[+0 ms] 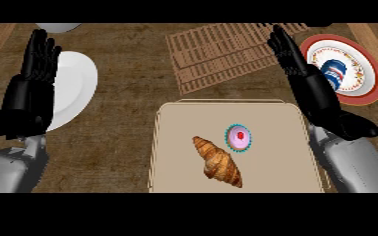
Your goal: Pick the cupcake from the tray and place it in the tiered shelf
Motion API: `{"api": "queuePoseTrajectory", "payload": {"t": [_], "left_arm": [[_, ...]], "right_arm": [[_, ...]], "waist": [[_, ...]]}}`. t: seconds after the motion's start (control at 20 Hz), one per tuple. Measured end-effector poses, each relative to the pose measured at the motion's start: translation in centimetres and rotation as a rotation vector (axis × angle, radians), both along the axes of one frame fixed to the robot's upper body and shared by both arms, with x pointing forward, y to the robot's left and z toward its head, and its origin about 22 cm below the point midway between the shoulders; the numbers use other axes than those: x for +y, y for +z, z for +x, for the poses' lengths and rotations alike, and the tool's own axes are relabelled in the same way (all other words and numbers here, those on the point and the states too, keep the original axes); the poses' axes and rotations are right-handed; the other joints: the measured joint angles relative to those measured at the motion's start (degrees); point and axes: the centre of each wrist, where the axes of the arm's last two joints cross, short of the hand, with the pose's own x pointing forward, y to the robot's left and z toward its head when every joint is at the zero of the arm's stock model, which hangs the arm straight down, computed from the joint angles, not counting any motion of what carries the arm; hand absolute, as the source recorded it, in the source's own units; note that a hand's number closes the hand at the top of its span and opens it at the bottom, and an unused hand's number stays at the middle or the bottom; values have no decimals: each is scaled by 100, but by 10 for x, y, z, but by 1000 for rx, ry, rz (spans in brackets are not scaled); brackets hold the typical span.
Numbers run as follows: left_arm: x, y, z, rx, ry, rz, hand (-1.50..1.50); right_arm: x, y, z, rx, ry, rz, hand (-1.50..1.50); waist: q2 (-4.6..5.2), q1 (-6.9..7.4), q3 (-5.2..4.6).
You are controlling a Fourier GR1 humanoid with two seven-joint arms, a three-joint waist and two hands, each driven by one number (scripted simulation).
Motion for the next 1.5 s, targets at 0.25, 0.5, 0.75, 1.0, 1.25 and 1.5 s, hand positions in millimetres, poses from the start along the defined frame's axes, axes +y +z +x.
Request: {"api": "queuePoseTrajectory", "payload": {"t": [0.25, 0.5, 0.75, 1.0, 1.25, 1.5], "left_arm": [[3, -19, -7, 95, 13, -14, 0], [7, -38, -16, 210, 31, -52, 0], [2, -48, -29, 253, 32, -71, 0], [5, -50, -30, 265, 36, -76, 0], [5, -50, -29, 273, 33, -78, 0], [-1, -48, -27, 279, 20, -72, 0]], "right_arm": [[24, -4, 2, 133, -51, 20, 150], [20, -21, 0, 296, -299, 132, -150], [10, -2, -20, 300, -240, 203, -150], [-3, 36, -39, 321, -118, -34, -150], [9, 72, -53, 366, -52, -360, -150], [29, 99, -60, 367, -112, -722, -150]], "waist": [[-139, 126, 25], [-181, 91, 27], [-200, 104, 36], [-228, 73, 27], [-238, 98, 17], [-238, 177, 6]]}}
